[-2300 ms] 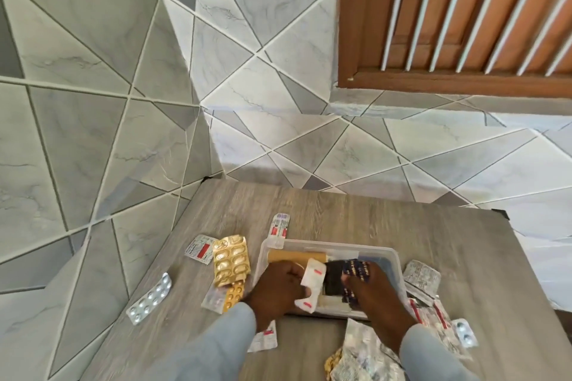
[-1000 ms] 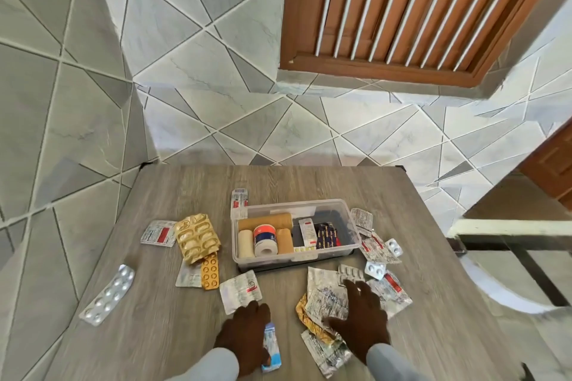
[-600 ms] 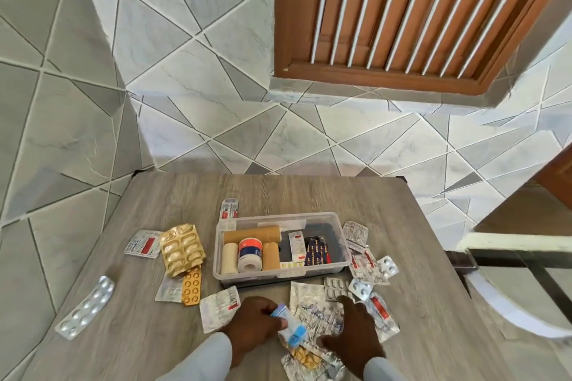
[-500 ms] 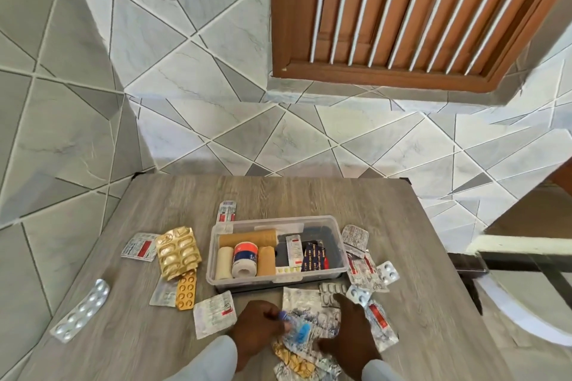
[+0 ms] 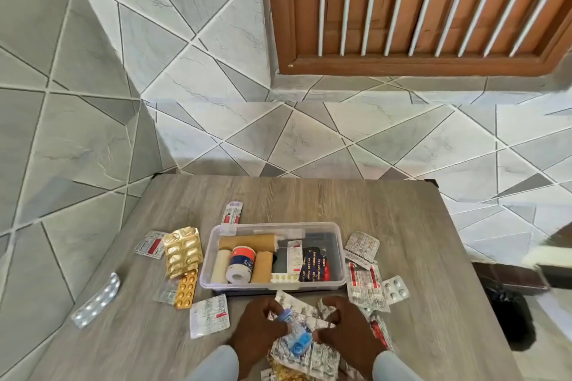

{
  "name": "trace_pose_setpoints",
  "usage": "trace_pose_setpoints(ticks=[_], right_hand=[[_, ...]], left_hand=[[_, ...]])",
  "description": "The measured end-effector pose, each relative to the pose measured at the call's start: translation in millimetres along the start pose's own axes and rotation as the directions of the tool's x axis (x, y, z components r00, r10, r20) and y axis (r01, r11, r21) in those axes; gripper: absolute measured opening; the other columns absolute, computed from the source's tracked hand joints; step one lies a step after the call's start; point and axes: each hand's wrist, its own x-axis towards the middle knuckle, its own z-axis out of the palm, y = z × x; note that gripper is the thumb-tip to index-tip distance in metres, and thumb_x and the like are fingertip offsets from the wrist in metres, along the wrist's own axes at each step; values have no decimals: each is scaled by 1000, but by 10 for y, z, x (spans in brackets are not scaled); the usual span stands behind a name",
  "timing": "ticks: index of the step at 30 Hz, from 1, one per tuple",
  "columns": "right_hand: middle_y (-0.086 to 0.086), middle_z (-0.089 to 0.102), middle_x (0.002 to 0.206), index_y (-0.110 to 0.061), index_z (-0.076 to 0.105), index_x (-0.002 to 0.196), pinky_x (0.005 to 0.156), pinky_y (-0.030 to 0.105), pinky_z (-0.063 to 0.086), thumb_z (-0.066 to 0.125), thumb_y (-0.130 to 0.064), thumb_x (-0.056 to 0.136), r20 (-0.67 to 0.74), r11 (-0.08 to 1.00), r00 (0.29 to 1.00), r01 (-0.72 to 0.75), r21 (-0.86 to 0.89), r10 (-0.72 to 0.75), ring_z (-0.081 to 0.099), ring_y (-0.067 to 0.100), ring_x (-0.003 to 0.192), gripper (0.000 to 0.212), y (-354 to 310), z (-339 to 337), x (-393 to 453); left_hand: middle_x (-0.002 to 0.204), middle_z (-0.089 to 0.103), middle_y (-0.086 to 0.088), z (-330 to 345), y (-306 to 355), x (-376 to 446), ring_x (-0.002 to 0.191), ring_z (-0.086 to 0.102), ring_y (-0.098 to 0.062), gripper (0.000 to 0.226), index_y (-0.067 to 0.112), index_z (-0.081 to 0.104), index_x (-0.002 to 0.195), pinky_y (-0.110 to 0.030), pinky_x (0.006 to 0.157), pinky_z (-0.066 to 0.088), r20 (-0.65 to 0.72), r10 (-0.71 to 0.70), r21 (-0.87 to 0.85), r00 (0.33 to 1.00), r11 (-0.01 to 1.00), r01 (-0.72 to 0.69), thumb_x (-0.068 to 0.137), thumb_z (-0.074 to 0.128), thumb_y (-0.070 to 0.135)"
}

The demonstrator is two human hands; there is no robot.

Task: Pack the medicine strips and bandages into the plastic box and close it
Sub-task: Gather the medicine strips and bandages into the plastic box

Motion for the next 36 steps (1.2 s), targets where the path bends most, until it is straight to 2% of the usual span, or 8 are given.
trace_pose_setpoints(ticks=[8,12,18,21,25,28,31,36], right_hand=[[-3,66,86,-20,69,89,66,10,46,85,-15,63,7,989,990,142,-37,-142,60,6,79,32,-256,24,-89],[-7,69,87,-23,69,87,65,9,42,83,-18,68,-84,971,967,239,-17,-239,61,3,80,24,-586,29,-119],[-6,61,106,-21,60,110,79,12,40,70,-26,83,-355,908,843,325,-263,-405,57,10,98,29,-1019,-70,122],[0,48,136,-18,46,135,107,28,32,58,-35,90,-289,816,858,225,-533,-426,44,18,126,49,-1034,-136,274],[7,33,152,-18,41,138,113,38,28,48,-37,90,-140,602,929,102,-792,-342,36,28,135,52,-912,-66,396],[13,48,139,-15,54,123,104,45,37,42,-33,91,-77,427,936,82,-900,-343,46,33,124,39,-803,11,425],[4,67,93,-21,65,87,74,41,54,60,-35,78,-76,324,891,82,-943,-447,64,27,87,17,-753,48,431],[-2,63,66,-24,64,67,52,32,52,79,-46,58,-204,305,843,-50,-951,-498,62,19,59,28,-757,19,513]], left_hand=[[116,59,-11,-316,220,-300,101,63,-22,66,35,48,112,-29,66,55,279,-41,8,959,999,40,60,77,7],[120,62,-4,-520,521,-286,100,69,-22,60,36,50,119,-38,74,60,339,8,-134,941,990,39,78,64,-6],[108,66,-14,-587,826,167,93,70,-27,45,26,55,106,-45,75,59,130,161,-253,978,959,-124,79,64,-9],[100,64,-21,-531,865,436,82,64,-28,39,34,57,88,-41,69,52,47,202,-178,978,965,-191,74,69,0],[94,61,-7,-428,801,623,75,56,-16,27,24,55,94,-28,67,46,34,280,127,959,951,-282,79,69,8],[101,64,0,-411,728,710,86,61,-17,22,27,55,101,-26,76,49,87,306,339,948,886,-317,83,66,20],[116,62,-1,-405,667,793,108,57,-21,26,27,56,112,-29,95,42,164,349,525,923,761,-381,87,60,30],[141,39,-7,-410,666,827,129,42,-25,45,27,46,132,-35,106,37,146,402,737,904,565,-370,91,49,46]])
